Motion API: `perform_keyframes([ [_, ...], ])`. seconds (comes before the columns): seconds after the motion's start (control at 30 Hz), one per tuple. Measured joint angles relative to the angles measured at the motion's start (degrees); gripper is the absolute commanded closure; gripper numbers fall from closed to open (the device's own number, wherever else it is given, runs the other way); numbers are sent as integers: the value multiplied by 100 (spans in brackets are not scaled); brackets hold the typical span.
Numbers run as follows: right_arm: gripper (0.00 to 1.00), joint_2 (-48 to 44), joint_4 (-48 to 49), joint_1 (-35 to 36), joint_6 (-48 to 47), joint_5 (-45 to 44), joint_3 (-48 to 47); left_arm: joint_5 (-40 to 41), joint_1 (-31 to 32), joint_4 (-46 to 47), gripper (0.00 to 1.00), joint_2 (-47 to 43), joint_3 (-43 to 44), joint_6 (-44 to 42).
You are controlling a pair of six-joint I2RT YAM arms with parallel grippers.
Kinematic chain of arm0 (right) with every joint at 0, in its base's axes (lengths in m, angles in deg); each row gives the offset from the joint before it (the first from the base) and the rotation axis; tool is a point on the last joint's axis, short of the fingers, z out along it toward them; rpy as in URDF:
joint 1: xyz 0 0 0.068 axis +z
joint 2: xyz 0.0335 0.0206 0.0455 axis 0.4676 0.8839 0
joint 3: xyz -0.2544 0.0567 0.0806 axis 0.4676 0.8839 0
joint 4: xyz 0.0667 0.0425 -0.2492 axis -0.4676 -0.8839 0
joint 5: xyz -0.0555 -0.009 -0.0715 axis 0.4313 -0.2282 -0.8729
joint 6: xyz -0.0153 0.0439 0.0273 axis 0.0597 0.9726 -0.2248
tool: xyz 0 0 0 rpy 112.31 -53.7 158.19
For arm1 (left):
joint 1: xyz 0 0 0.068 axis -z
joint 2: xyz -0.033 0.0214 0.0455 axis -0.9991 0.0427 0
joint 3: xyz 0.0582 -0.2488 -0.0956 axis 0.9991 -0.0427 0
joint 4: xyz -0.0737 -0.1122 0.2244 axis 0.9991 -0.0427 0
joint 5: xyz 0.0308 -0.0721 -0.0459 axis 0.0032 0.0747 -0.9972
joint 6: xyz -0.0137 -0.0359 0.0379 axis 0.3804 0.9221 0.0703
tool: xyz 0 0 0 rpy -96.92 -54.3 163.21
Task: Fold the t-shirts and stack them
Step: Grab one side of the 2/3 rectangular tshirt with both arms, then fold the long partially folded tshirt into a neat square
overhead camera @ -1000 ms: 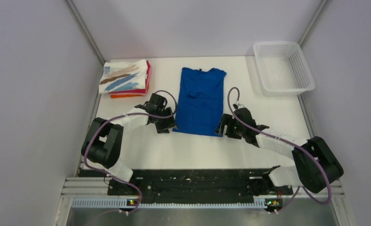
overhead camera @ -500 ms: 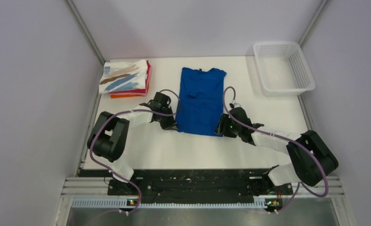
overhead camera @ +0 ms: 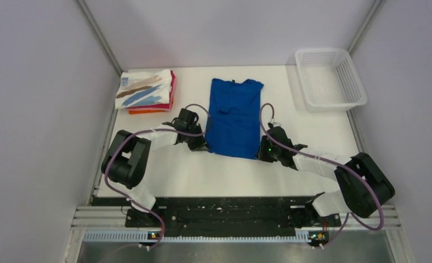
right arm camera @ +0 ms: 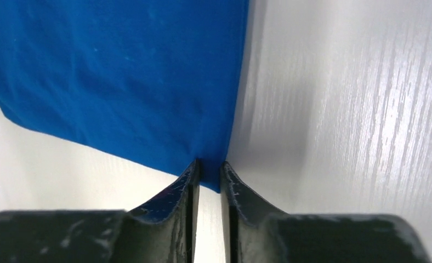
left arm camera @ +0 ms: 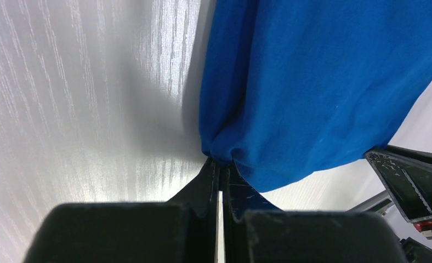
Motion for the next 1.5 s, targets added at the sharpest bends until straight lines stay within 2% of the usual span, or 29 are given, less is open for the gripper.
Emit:
perform_keyframes([
  [0.07,100,35,-26,7,-15,-9,0,-9,0,42,100,0,-17,13],
  [0.27,100,50,-39,13,-101,42,0,92,31,144,100,-256,-282,63],
  [0.5,100,-479,-474,258,-289,813,267,352,136,-282,100,-1322,-1121,26],
  [0.6,100,-907,-817,527,-310,1187,361,442,175,-619,100,-2151,-1519,37],
  [0.77,100,-1690,-1191,1104,-299,1788,372,584,289,-1307,100,-4041,-1947,146],
  [1.0,100,-2577,-1311,1768,-122,2940,271,1034,334,-2736,100,-6288,-1803,251],
  [1.1,100,-2778,-1104,1792,66,3401,249,1145,334,-3128,100,-6804,-1550,269],
  [1.3,100,-2865,-1008,1801,109,3692,37,1613,348,-3383,100,-7018,-1158,245],
  [1.4,100,-2865,-1060,1694,31,3711,-149,1775,352,-3274,100,-6843,-1051,181],
  [1.5,100,-2863,-1126,1268,-76,3810,-337,1895,356,-2966,100,-6430,-933,79],
])
